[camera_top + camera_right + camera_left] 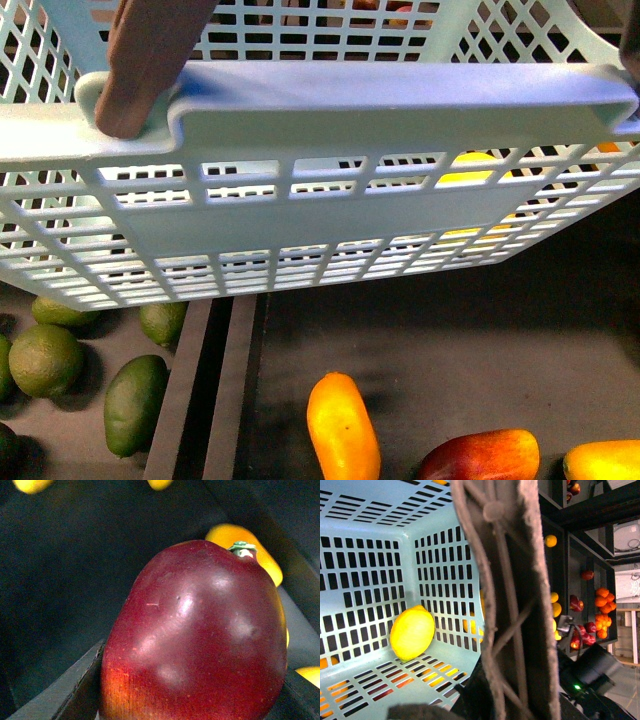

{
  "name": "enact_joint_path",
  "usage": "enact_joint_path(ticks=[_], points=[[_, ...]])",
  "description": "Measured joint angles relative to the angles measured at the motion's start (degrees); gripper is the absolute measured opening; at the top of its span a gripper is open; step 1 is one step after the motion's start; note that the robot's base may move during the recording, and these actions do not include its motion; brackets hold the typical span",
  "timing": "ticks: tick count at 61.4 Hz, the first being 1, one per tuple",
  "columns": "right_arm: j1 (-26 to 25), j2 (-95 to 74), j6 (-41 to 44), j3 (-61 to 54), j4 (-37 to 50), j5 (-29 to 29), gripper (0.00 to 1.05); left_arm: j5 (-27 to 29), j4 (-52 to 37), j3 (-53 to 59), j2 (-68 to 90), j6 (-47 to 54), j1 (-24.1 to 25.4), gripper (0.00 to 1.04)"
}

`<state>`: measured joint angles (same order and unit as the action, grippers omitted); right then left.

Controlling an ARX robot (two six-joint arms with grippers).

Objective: Pick lemon and mango into basket

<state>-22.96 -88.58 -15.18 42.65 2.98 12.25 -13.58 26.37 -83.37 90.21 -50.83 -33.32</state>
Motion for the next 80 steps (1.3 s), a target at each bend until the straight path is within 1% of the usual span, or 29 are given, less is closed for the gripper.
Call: enact_joint_path(ticks=[4,6,10,11,16,24,39,49,60,74,80], points=[[0.1,7.7,-0.3,0.1,-2.4,3.2,0.72,0.0,0.0,0.0,0.0,0.0,0.0,0.04],[1.0,12.3,-1.3,0.1,-3.1,4.4,0.72,0.0,0.0,0.0,0.0,0.0,0.0,0.04],[4.1,19.4,-3.5,0.0,-3.3,3.9,0.72,0.0,0.0,0.0,0.0,0.0,0.0,0.04],[5.7,21.9,-4.2,0.0,-3.1,3.4,0.72,0.1,0.0,0.0,0.0,0.0,0.0,0.04],[10.1,26.8,-6.6,-0.1,-1.9,0.9,0.72,0.0,0.0,0.0,0.0,0.0,0.0,0.04],[18.1,30.8,-9.9,-0.2,0.1,-4.2,0.72,0.0,0.0,0.0,0.0,0.0,0.0,0.04],[32.9,28.5,-10.9,-0.2,2.1,-14.0,0.72,0.0,0.0,0.0,0.0,0.0,0.0,0.04],[39.7,25.6,-11.2,-0.2,3.5,-18.6,0.72,0.0,0.0,0.0,0.0,0.0,0.0,0.04],[44.1,22.7,-11.5,-0.2,4.9,-21.5,0.72,0.1,0.0,0.0,0.0,0.0,0.0,0.04],[46.5,18.6,-12.5,0.2,5.9,-24.0,0.72,0.0,0.0,0.0,0.0,0.0,0.0,0.04],[46.7,17.7,-13.6,0.3,5.9,-25.0,0.85,0.0,0.0,0.0,0.0,0.0,0.0,0.04]])
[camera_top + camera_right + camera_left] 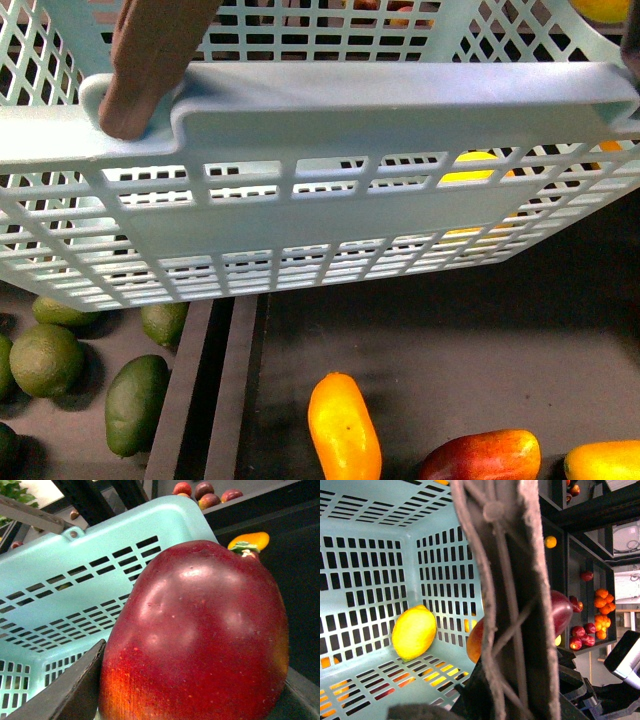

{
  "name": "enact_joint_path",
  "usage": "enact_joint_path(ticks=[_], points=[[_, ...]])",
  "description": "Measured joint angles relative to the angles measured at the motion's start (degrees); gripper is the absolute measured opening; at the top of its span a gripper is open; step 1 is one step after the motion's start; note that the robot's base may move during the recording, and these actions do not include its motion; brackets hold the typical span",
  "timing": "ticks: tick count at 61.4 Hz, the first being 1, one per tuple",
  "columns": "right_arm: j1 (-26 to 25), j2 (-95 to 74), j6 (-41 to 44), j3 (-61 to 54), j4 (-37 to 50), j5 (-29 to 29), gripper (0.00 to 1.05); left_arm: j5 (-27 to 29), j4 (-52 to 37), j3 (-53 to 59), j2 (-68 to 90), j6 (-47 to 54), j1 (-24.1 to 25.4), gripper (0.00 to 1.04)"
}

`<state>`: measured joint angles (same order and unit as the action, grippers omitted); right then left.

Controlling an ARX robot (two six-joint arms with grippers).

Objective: Pick lemon and mango into basket

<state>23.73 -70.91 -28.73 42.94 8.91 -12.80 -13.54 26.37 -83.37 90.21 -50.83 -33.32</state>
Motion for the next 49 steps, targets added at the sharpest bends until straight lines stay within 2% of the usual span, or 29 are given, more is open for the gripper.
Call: enact_joint_path(ticks=[6,15,30,39,49], points=[[0.0,0.1,-0.7,0.0,0.0,-0.5,0.97,0.0,0.0,0.0,0.0,0.0,0.0,0.04],[-1.4,2.6,-0.7,-0.1,-1.6,-0.6,0.96,0.0,0.0,0.0,0.0,0.2,0.0,0.04],[-8.3,15.1,2.8,-3.0,-6.7,-4.3,0.96,0.3,0.0,0.0,0.0,0.0,0.1,0.04],[-10.6,19.0,17.5,-12.1,11.3,0.4,0.75,0.1,0.0,0.0,0.0,0.0,-0.1,0.04],[-13.4,23.3,25.6,-21.0,16.3,2.9,0.49,-0.2,0.0,0.0,0.0,-0.4,0.0,0.04]])
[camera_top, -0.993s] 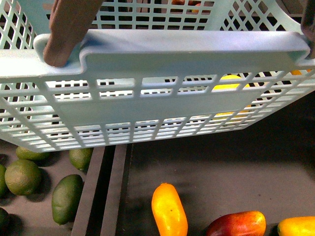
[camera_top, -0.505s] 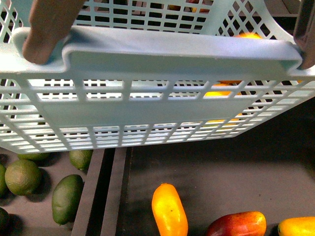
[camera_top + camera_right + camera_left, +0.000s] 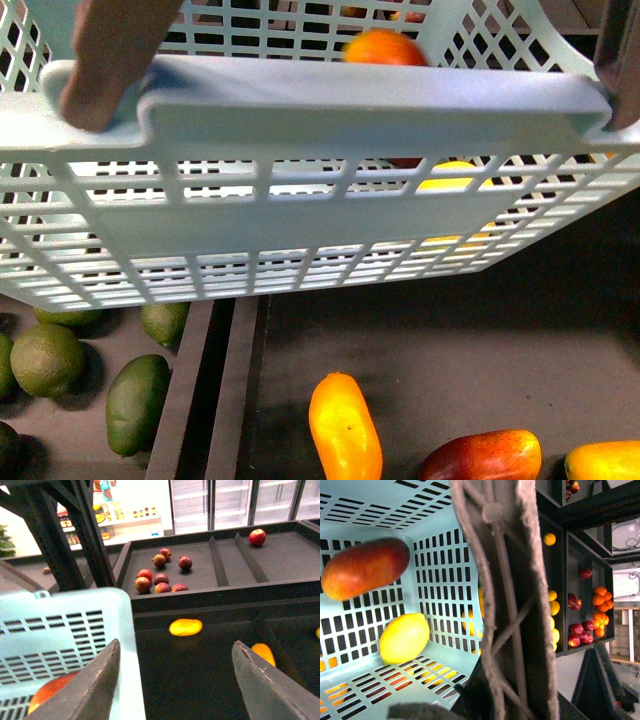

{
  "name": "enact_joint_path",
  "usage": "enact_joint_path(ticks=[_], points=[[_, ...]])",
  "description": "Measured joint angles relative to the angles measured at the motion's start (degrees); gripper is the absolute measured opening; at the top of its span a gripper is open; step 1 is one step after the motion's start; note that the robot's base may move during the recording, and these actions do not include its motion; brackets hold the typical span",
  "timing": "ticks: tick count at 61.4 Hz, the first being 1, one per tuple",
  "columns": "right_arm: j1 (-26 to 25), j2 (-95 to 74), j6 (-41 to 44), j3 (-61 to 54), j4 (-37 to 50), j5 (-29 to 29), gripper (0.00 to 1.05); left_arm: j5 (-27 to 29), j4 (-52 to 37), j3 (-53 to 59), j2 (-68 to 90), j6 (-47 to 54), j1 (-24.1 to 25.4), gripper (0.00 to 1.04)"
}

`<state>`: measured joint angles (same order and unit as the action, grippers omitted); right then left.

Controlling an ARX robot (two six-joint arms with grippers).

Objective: Pick lemon and mango into basket

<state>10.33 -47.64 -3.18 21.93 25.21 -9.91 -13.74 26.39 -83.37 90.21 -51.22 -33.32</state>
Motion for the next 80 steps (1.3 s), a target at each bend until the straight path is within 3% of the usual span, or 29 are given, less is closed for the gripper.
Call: enact_joint_path(ticks=[17,32,80], points=[[-3.9,7.4,2.6,-9.2,1.6,3.7,0.02,0.1,0.0,0.0,0.0,0.3,0.0,0.04],[-10.0,14.2,2.8,-14.5,0.5,9.4,0.02,0.2,0.0,0.0,0.0,0.3,0.0,0.04],[-10.1,32.4,2.8,-20.9,-9.9,9.8,0.02,0.2,0.0,0.0,0.0,0.3,0.0,0.04]])
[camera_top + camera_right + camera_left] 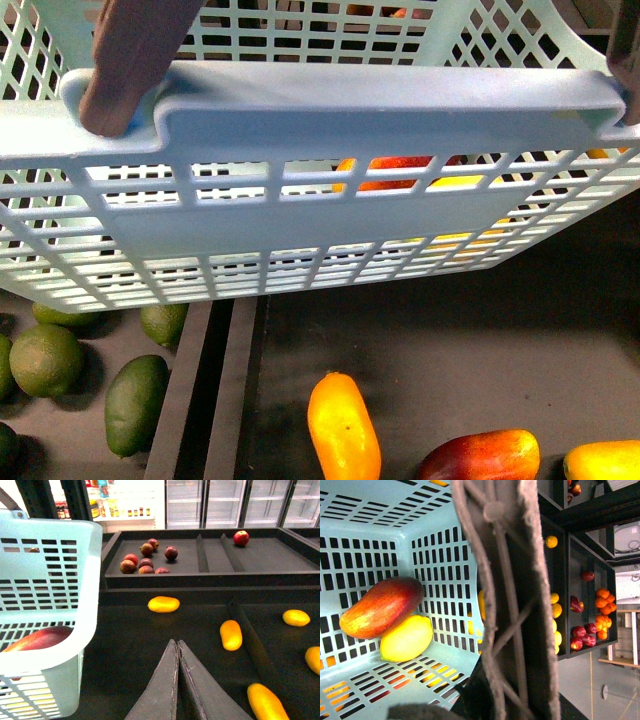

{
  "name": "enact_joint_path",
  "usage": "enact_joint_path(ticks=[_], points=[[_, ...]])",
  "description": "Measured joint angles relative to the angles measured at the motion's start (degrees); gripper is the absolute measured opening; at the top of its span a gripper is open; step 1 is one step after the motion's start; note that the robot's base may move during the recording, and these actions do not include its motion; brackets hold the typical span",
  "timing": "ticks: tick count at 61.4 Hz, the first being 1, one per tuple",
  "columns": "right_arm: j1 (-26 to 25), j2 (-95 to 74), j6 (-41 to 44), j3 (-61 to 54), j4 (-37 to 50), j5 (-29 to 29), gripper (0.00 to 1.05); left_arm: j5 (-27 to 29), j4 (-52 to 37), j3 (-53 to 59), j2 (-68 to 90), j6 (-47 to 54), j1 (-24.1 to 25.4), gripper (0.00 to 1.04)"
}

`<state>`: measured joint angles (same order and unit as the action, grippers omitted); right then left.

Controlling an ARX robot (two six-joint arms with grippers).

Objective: Pick lemon and mango into basket

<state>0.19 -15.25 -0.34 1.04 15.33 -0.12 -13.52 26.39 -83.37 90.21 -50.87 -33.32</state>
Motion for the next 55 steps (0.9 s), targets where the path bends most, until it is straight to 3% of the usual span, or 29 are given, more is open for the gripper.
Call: enact_joint_path(ticks=[16,21,40,55], points=[[0.0,5.7,0.0,0.0,-5.7,0.0,0.02,0.0,0.0,0.0,0.0,0.0,0.0,0.04],[0.0,12.5,0.0,0.0,-14.3,0.0,0.02,0.0,0.0,0.0,0.0,0.0,0.0,0.04],[0.0,14.8,0.0,0.0,-15.3,0.1,0.02,0.0,0.0,0.0,0.0,0.0,0.0,0.04],[0.0,14.8,0.1,0.0,-15.3,0.1,0.44,0.0,0.0,0.0,0.0,0.0,0.0,0.04]])
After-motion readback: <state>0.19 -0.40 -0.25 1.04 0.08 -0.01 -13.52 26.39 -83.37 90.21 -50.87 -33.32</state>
